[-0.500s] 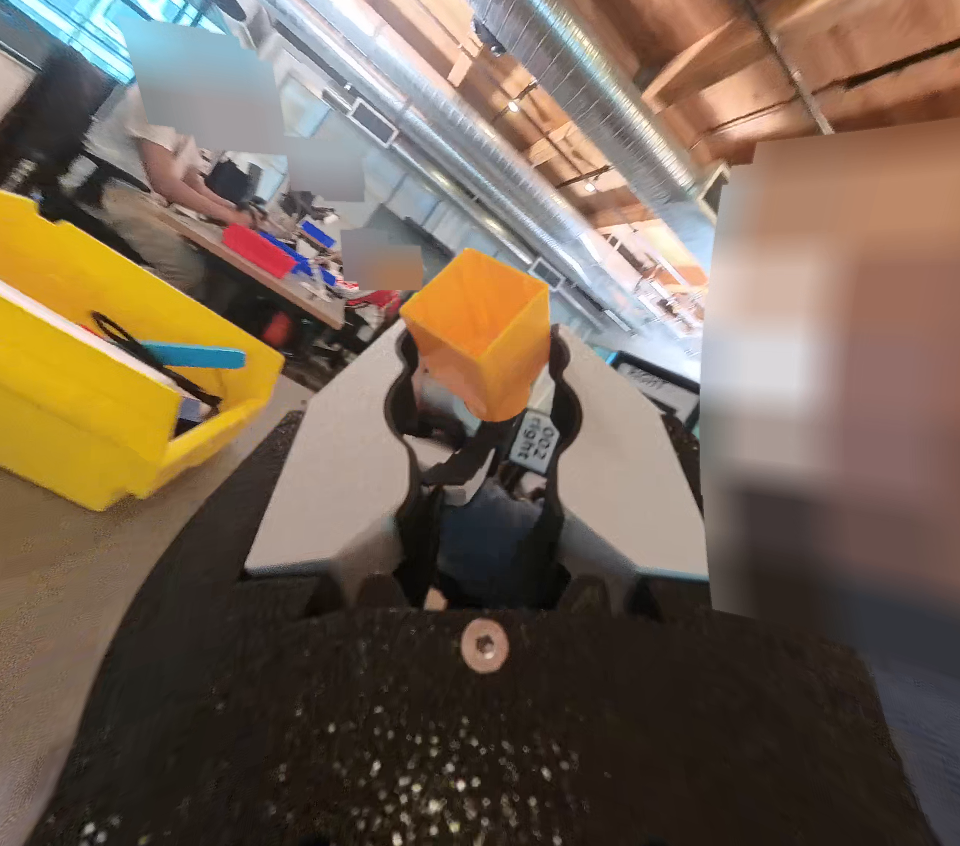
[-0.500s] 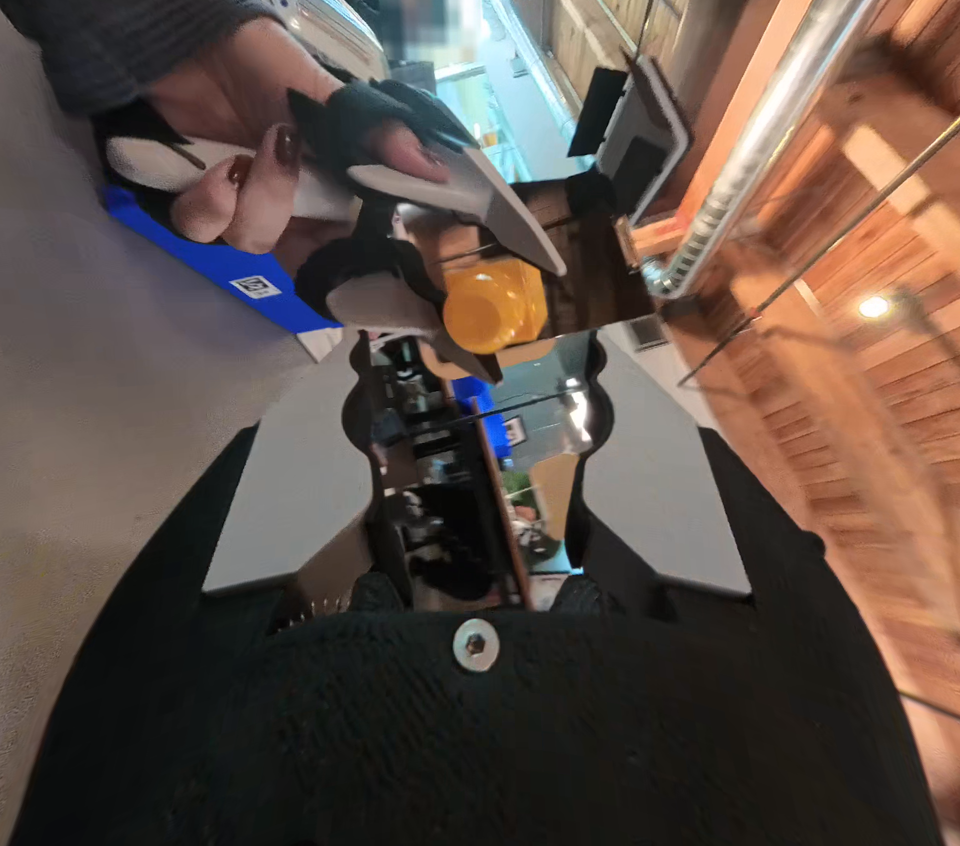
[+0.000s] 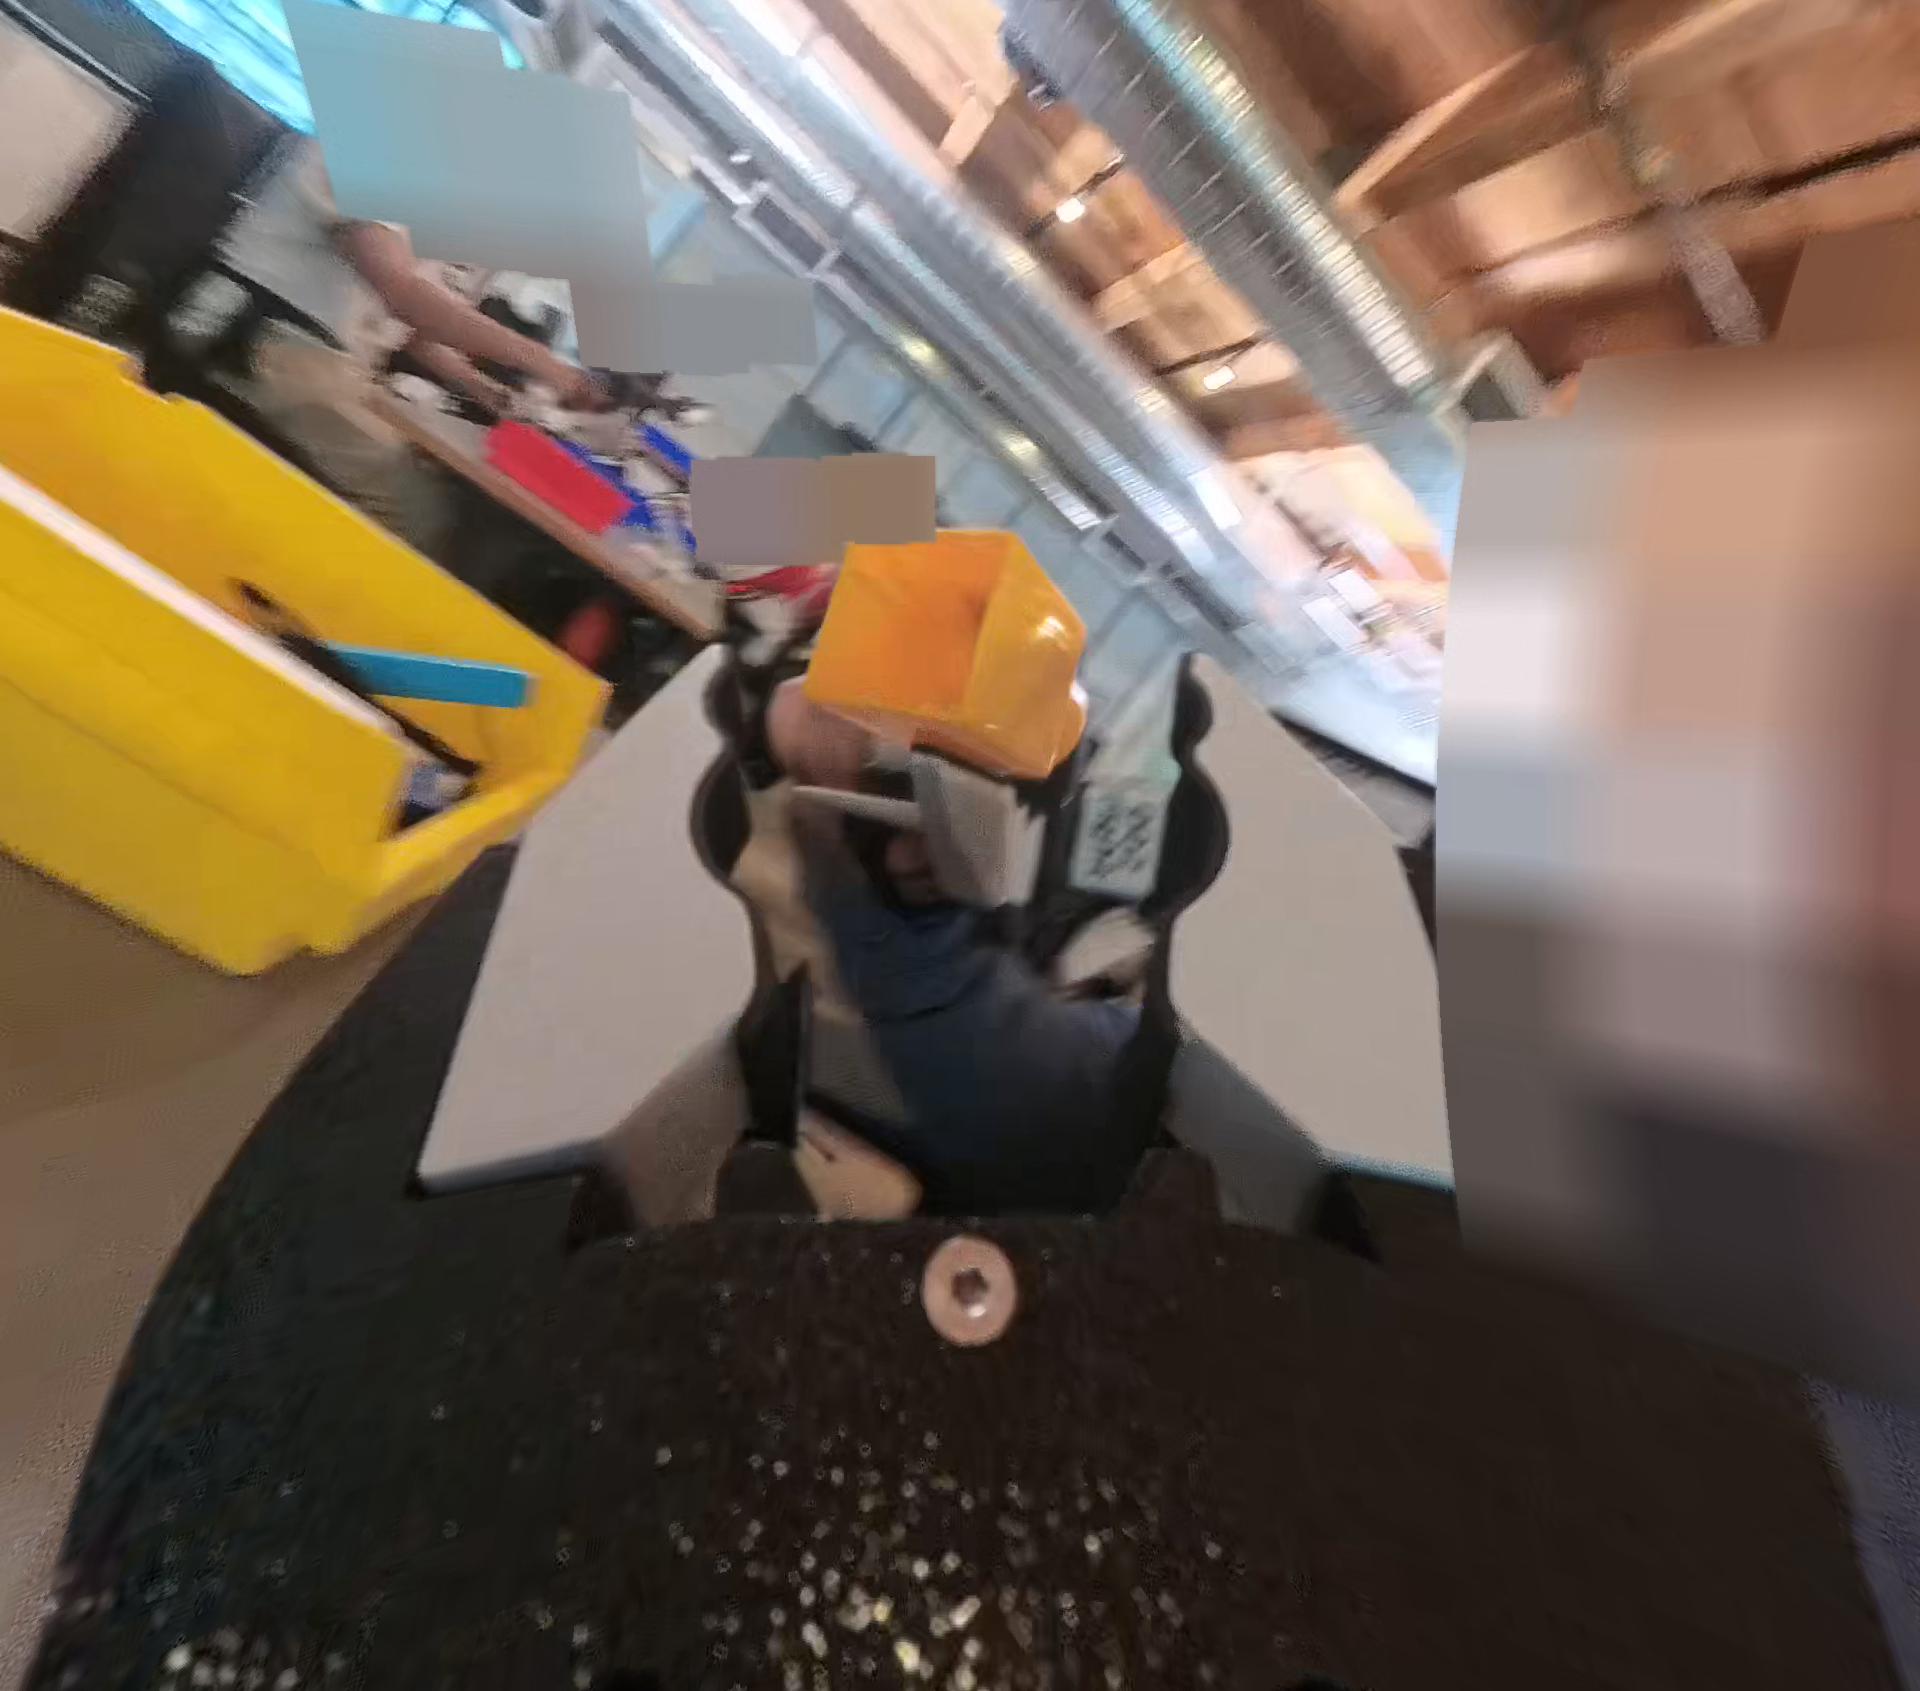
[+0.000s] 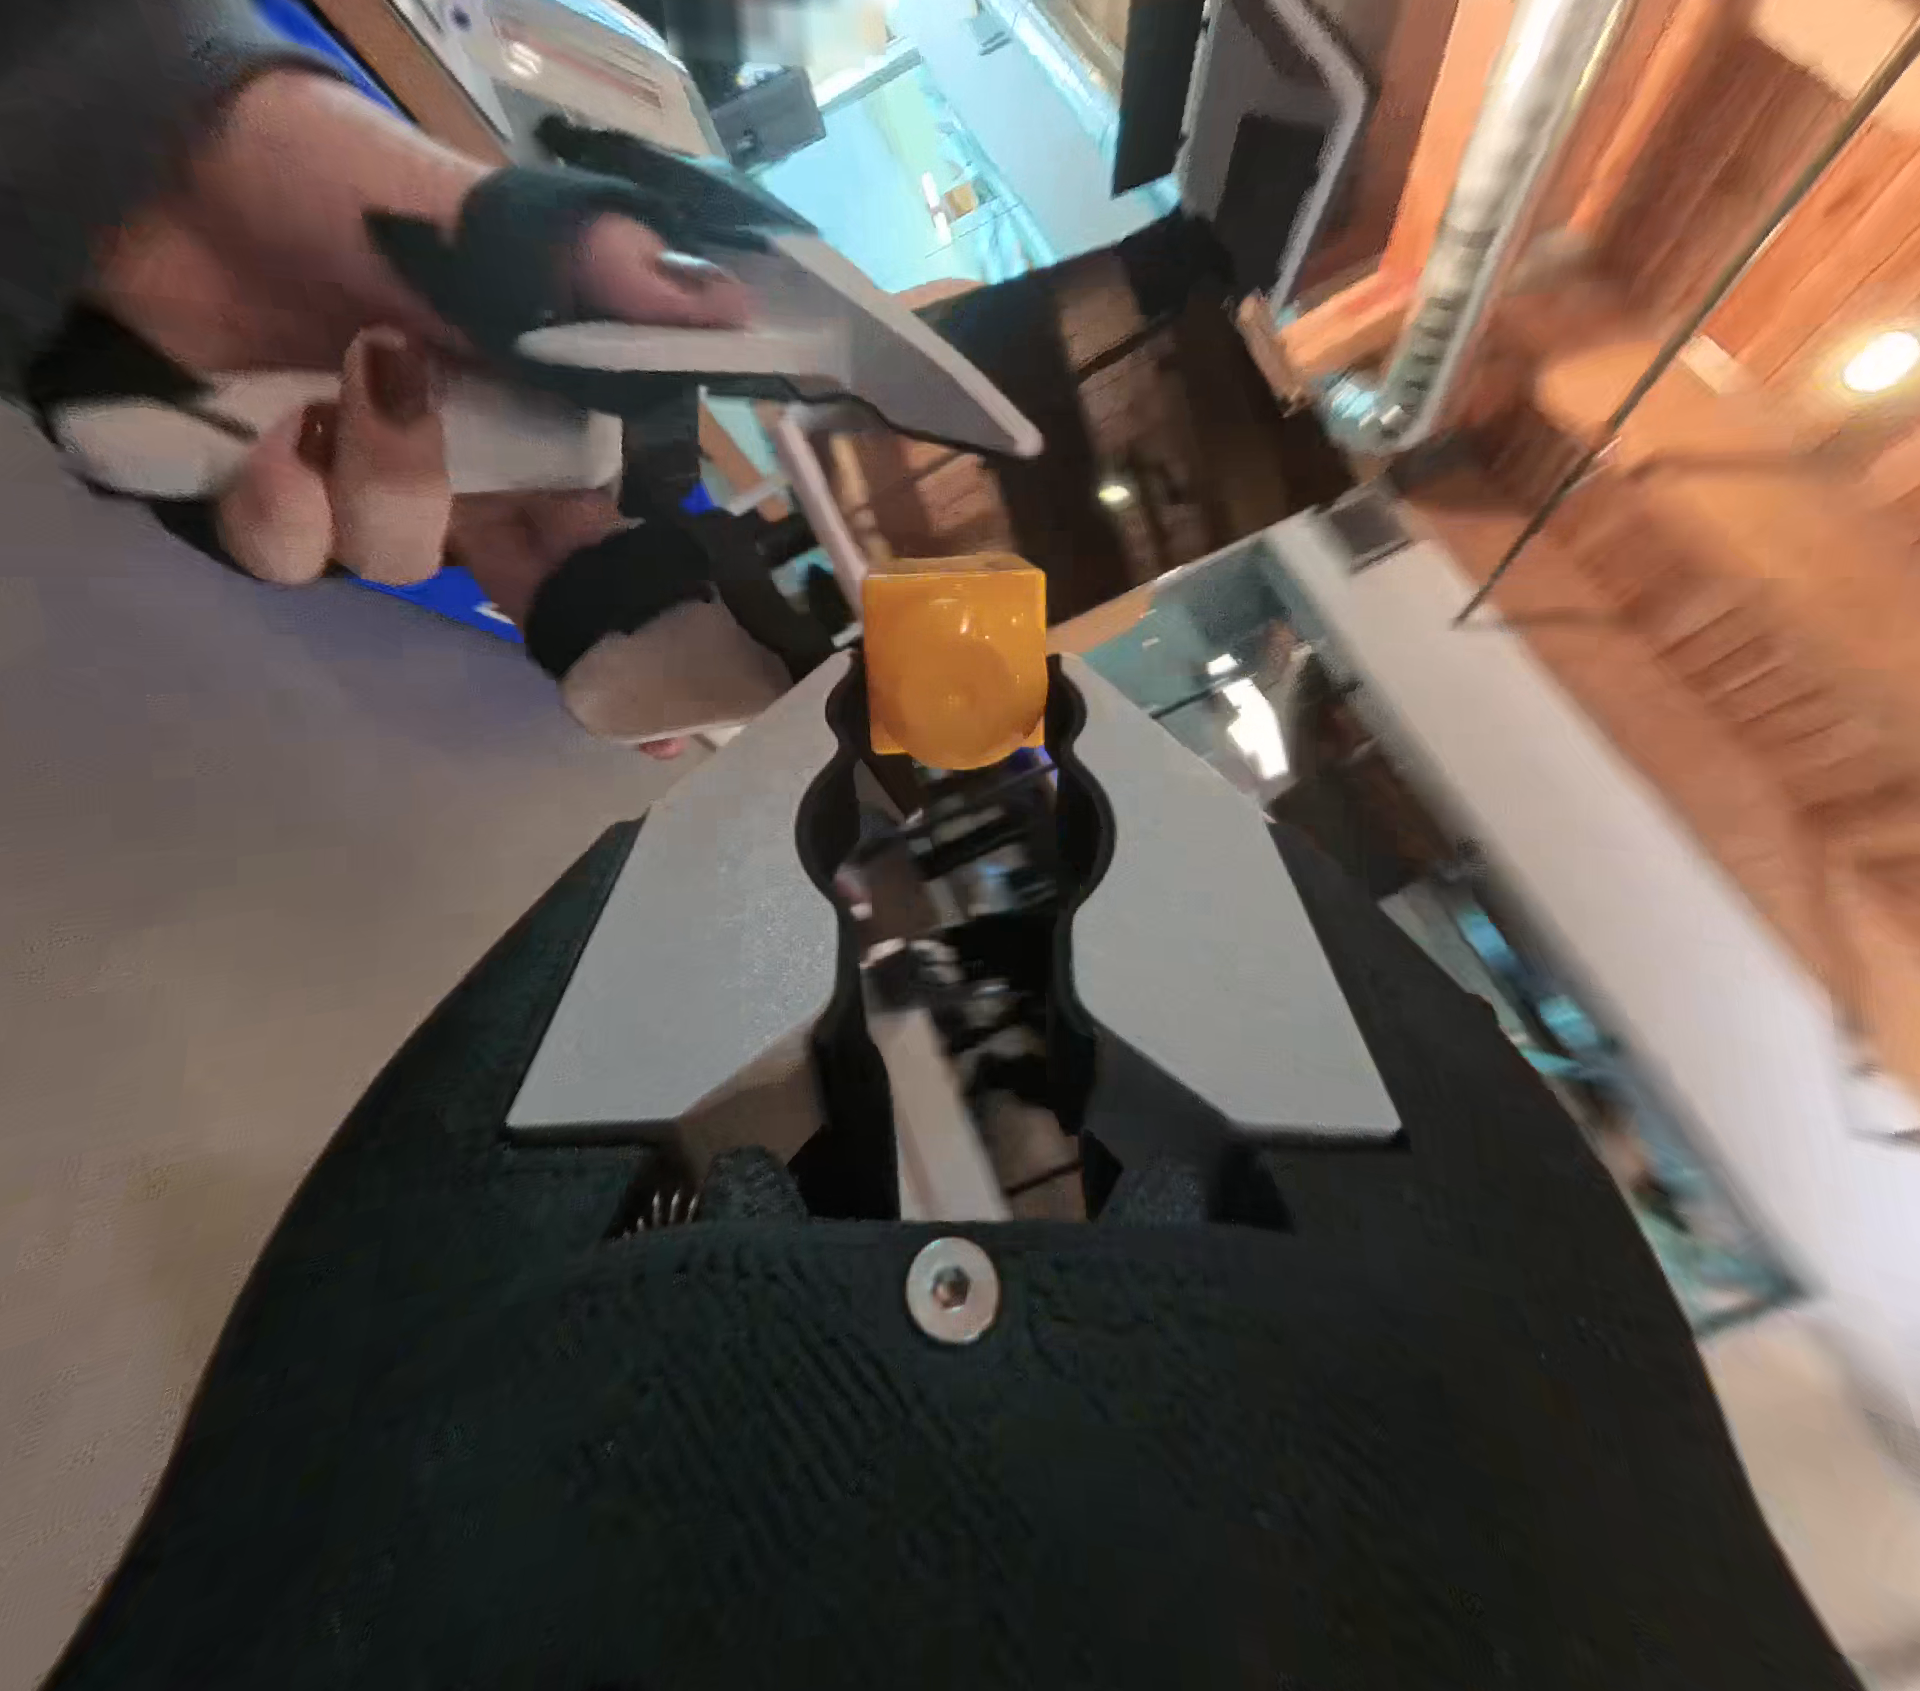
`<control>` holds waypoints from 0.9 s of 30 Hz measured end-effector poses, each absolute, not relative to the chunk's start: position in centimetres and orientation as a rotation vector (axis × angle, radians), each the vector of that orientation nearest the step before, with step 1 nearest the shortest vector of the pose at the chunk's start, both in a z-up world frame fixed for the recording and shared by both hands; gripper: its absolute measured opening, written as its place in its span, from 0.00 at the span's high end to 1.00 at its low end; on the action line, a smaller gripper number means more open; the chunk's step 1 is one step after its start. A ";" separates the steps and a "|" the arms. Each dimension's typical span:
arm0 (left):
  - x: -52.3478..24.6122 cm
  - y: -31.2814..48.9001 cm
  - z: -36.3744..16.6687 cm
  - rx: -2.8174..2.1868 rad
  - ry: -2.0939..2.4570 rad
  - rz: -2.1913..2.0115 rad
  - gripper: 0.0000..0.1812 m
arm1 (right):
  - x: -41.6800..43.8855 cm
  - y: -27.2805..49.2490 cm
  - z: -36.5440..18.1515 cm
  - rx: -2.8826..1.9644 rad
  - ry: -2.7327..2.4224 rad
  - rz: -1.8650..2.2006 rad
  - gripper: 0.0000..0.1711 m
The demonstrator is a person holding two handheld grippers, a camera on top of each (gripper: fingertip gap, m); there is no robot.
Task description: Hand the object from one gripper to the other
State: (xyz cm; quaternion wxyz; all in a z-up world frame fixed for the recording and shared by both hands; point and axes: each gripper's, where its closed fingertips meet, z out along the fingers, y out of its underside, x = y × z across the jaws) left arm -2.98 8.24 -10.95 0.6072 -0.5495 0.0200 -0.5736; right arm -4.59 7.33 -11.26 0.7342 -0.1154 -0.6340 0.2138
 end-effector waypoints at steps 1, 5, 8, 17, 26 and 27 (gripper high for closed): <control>-3.2 8.6 -11.5 -1.322 0.083 -1.199 0.51 | -4.7 7.9 -11.6 -0.324 -1.437 0.536 0.81; -3.8 10.2 -15.0 -1.562 0.400 -0.407 0.44 | -4.9 10.1 -12.5 -0.652 -1.534 0.821 0.81; -4.7 10.7 -15.8 -1.553 0.604 0.150 0.46 | -4.9 10.7 -13.4 -0.897 -1.589 1.056 0.81; -3.5 9.7 -14.8 -1.119 0.891 1.111 0.71 | -4.0 7.4 -14.9 -1.354 -1.690 1.765 0.82; -5.0 10.4 -15.5 -1.416 0.687 0.593 0.78 | -4.8 8.9 -13.1 -1.103 -1.556 1.625 0.57; -5.3 10.5 -15.4 -1.457 0.622 0.467 0.78 | -4.7 9.2 -13.1 -1.035 -1.568 1.523 0.51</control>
